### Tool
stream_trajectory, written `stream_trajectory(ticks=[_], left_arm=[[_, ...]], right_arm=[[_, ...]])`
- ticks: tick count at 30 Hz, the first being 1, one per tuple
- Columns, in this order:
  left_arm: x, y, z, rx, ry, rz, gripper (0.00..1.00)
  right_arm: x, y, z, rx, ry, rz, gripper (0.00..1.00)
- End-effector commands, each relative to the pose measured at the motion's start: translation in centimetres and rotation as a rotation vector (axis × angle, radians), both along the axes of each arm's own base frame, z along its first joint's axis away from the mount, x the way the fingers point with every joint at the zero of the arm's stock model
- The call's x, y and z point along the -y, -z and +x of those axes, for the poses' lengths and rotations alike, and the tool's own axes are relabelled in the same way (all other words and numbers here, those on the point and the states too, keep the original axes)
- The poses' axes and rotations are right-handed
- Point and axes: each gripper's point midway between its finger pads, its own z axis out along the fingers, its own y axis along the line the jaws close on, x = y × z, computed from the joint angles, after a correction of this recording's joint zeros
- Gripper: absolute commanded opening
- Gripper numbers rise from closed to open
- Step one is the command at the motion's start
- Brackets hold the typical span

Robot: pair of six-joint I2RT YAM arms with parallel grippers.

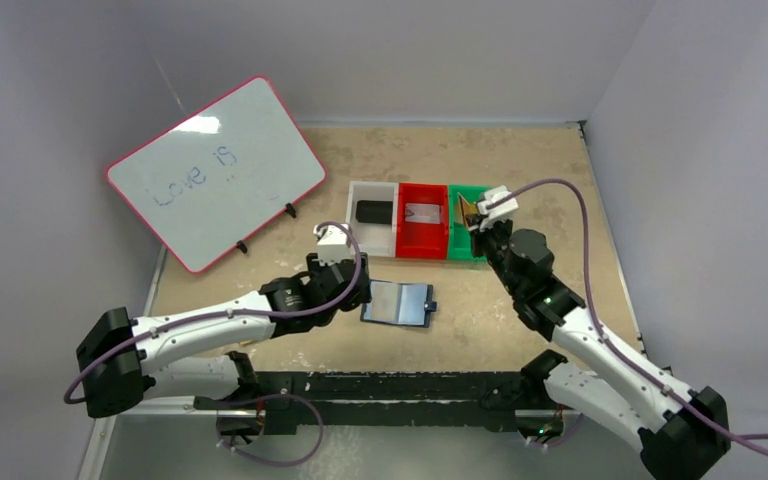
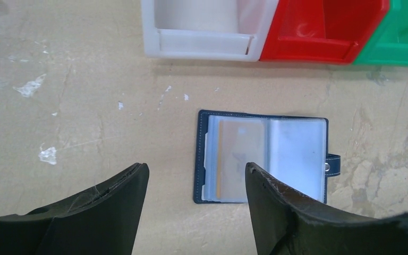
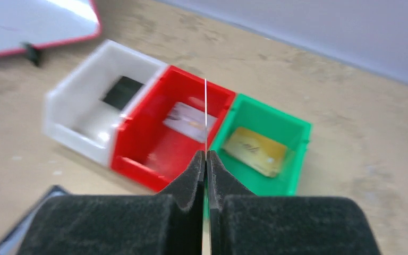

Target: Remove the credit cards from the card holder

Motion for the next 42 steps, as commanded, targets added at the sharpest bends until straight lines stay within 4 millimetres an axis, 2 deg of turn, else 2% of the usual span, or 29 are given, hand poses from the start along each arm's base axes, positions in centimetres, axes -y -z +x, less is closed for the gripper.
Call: stream_trajectory(ticks=[1,4,7,11,16,18,25,29,37,42], left_arm=[[-2.1,-0.6,0.5,0.04,-0.076,0.013,0.68],[-2.8,-0.3,0.4,0.036,-0.089,0.024,0.68],[-3.2,-0.4,0.2,0.039,-0.095,0.023,0.72],[-3.8,-0.6,0.4,0.049,-0.111,0.032,0.75],[-3.8,-0.1,0.1,0.03,-0.114,0.012,0.76],[-4.4,0.1,0.1,0.031,-0.135,0.033,0.77],[-5.7,-0.1,-0.1,0.039,-0.157,0.033,0.77],[-6.2,-0.3,-0.1,0.043,-0.167,0.041,0.77],[-6.5,-0.9,-0.1,0.049,-0.168,0.04,0.77],[-7.1,-0.9,-0.3,0.053,-0.173,0.046,0.77]], right_arm=[[3.4,-0.9,3.2,0.086,0.136,-0.384,0.0],[4.3,0.1,4.7,0.08,0.176,-0.558,0.0],[4.7,0.6,6.0,0.073,0.174,-0.633,0.0],[3.4,1.5,7.2,0.092,0.026,-0.688,0.0],[5.6,3.1,9.2,0.06,0.039,-0.742,0.0],[6.2,3.4,9.7,0.039,0.044,-0.761,0.0],[4.7,4.4,10.0,0.011,-0.091,-0.789,0.0],[4.8,4.8,10.4,-0.007,-0.103,-0.822,0.0],[3.9,7.9,10.4,-0.098,-0.215,-0.869,0.0],[4.4,9.6,11.3,-0.136,-0.222,-0.909,0.0]])
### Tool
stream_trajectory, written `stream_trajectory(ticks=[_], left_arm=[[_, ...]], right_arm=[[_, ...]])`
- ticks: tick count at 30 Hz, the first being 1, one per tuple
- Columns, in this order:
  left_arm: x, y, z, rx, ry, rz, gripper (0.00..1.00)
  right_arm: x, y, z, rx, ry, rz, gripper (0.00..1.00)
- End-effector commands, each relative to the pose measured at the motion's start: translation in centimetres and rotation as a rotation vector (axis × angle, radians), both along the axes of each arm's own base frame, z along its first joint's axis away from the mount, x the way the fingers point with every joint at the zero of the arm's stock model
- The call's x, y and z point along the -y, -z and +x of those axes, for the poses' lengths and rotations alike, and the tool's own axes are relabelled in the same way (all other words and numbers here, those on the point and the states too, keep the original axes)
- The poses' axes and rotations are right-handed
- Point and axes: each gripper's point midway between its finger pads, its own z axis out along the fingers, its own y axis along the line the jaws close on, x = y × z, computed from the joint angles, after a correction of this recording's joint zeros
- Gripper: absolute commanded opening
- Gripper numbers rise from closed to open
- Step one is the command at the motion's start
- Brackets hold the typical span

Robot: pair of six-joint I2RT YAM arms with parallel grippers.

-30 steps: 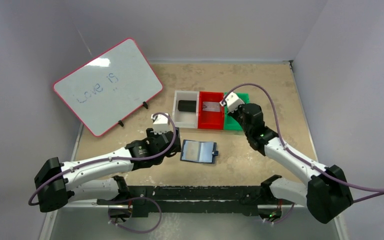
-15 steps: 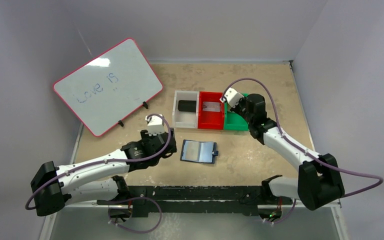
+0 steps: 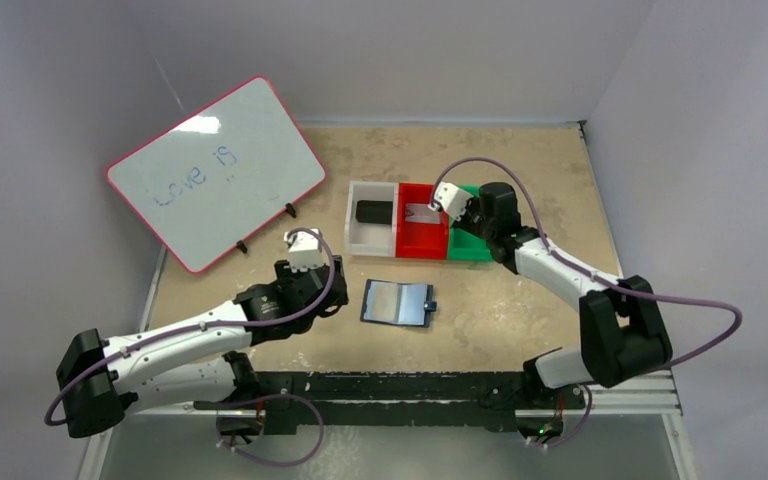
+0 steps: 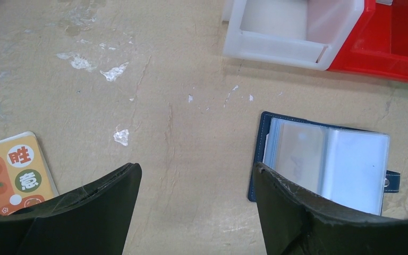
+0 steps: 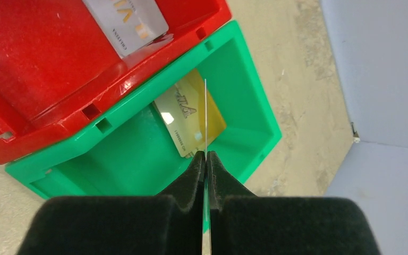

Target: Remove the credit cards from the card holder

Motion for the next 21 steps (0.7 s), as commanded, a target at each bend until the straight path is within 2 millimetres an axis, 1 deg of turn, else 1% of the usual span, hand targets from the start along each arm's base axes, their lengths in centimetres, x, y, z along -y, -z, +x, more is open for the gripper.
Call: stream_trajectory(ticks=[1,5,13,15,16,19,21], left_arm=[[-0.8,-1.3,0.4,0.041,-0.037,-0.02,0.77],[-1.3,-1.6,0.2,0.052,-0.044,-0.028,0.77],[-1.9,-2.2,0.1,0.068,-0.053,-0.039,0.77],[-2.0,-2.3,0.1,0.07,-0.056,-0.04,0.77],[-2.1,-2.3,0.1,0.07,-0.056,-0.04,0.77],[-2.2,-2.4,0.1,0.073,-0.058,-0.04,0.77],[-2.3,-2.5,0.0,0.075,-0.06,-0.04,0.77]], right_arm=[[0.1,-0.9,1.7,0.021,-0.016,-0.021,0.0],[0.5,-0.4,2.6,0.014,-0.018,-0.046,0.0],[0.3,1.4,4.5,-0.038,-0.063,-0.097,0.0],[0.4,2.6,4.7,-0.061,-0.07,-0.117,0.0],[0.2,2.0,5.4,-0.045,-0.072,-0.117,0.0],[0.2,2.7,6.1,-0.063,-0.079,-0.14,0.0],[0.0,3.0,6.2,-0.073,-0.092,-0.143,0.03]])
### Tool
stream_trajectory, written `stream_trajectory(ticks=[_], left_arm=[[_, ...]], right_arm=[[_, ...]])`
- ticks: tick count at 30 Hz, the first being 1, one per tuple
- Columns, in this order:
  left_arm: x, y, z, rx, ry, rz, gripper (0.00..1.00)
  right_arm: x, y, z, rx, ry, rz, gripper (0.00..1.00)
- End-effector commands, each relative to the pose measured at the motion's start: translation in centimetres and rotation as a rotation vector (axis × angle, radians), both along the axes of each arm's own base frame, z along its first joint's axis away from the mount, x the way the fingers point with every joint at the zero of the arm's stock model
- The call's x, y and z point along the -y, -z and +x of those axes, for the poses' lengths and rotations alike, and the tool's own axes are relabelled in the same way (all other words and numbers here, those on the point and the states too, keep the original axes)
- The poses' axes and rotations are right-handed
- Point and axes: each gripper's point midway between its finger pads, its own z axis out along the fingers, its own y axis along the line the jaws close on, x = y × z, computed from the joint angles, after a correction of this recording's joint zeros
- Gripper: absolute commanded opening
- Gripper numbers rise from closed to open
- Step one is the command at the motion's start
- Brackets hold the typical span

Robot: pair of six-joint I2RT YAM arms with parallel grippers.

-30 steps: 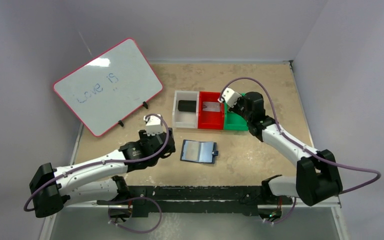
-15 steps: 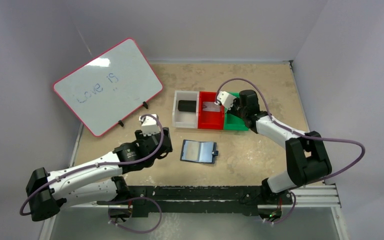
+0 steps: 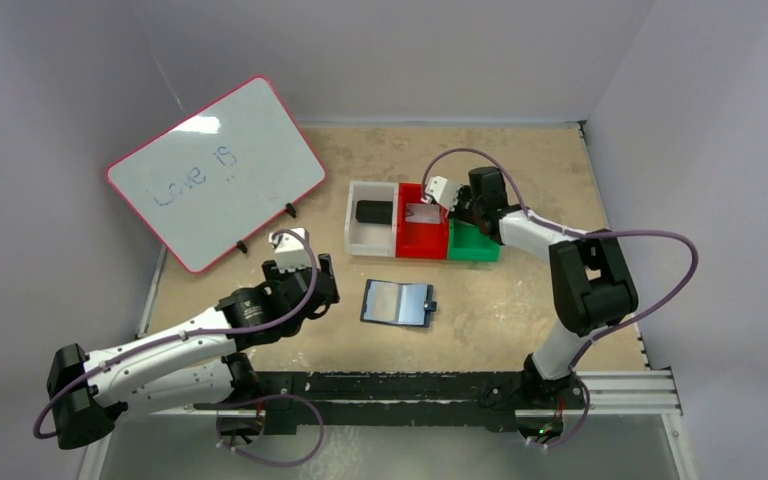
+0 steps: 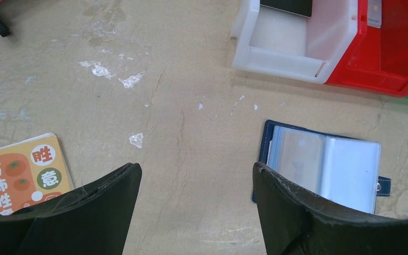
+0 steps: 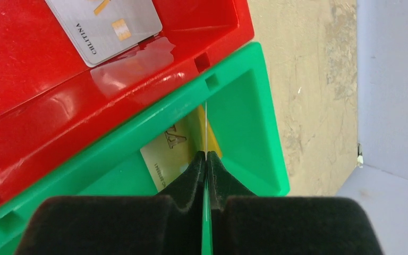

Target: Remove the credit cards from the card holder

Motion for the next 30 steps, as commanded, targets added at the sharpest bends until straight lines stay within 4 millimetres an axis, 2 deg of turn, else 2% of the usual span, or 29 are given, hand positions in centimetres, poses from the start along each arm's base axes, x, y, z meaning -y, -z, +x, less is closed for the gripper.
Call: stream_trajectory(ticks=[1,5,7,12,17,26,30], left_arm=[[-0.7,-0.7,0.3,0.028,-0.034,-0.012,0.77],[-0.9,-0.7,0.3,0.032,-0.038,-0.007,0.77],[-0.9,-0.7,0.3,0.032,-0.039,-0.006,0.77],[-0.9,-0.6,0.3,0.03,-0.037,-0.004,0.77],[-0.7,-0.5,0.3,0.022,-0.029,0.002,0.77],[-0.4,-0.3,0.3,0.013,-0.019,0.006,0.77],[-0.4,-0.3,0.4,0.011,-0.016,0.015,0.77]], right_arm=[[-0.6,-1.5,1.6,0.036,-0.044,-0.006,0.05],[-0.4,-0.7,1.5,0.011,-0.049,-0.022,0.13],[-0.4,-0.2,1.2,-0.01,-0.061,-0.024,0.14],[-0.8,0.2,0.2,-0.043,-0.08,0.009,0.31],[-0.4,0.1,0.2,-0.049,-0.055,0.017,0.34],[-0.7,-2.1,-0.1,-0.014,0.006,0.124,0.38],[-0.8,-4.0,0.1,0.045,0.055,0.194,0.4]])
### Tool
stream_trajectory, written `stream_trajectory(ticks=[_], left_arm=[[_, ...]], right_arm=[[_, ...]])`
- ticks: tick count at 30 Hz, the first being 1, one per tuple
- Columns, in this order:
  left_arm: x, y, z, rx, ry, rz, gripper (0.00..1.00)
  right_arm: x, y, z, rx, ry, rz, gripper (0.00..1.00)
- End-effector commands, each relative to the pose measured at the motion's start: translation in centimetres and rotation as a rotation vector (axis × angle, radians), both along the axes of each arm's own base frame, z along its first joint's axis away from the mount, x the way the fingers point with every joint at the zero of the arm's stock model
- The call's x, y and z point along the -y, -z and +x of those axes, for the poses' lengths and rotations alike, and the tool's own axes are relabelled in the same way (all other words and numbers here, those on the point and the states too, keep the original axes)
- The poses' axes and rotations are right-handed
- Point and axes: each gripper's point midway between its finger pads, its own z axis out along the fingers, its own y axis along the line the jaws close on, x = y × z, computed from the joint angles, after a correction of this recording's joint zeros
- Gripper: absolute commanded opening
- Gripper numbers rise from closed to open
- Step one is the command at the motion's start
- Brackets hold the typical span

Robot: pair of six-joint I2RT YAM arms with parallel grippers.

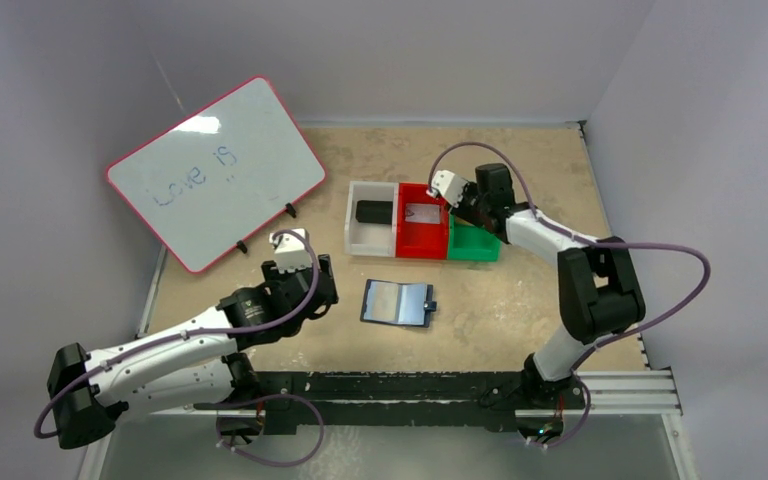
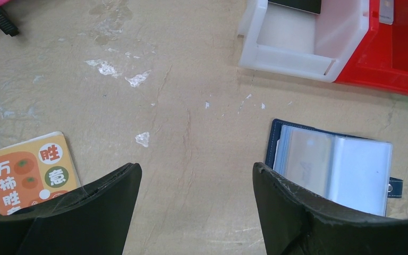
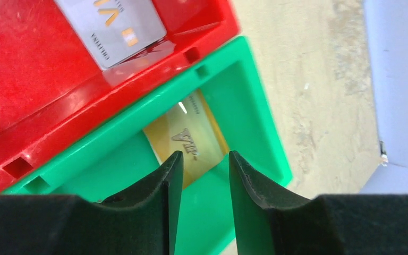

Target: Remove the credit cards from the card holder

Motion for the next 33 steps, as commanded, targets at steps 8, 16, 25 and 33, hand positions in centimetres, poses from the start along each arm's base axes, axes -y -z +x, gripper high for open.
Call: stream_trajectory(ticks=[8,16,25,33], left_arm=[[0.3,-0.4,0.6,0.013,-0.008,0.004,0.77],[0.7,-0.4,0.8,0.01,-0.003,0.007,0.77],[1.0,-0.4,0.9,0.006,-0.004,0.002,0.76],[0.8,-0.7,0.8,0.009,-0.01,-0.007,0.76]], right_arm=[[-0.5,-9.1,0.9,0.118,0.539,0.592,0.37],[-2.1,-5.7,-4.1,-0.158,0.889,0.93,0.12],[-1.7,-0.3,-4.8,-0.267,1.009,0.833,0.02],[-0.3,1.9,-2.8,-0.225,1.097,0.737,0.02]])
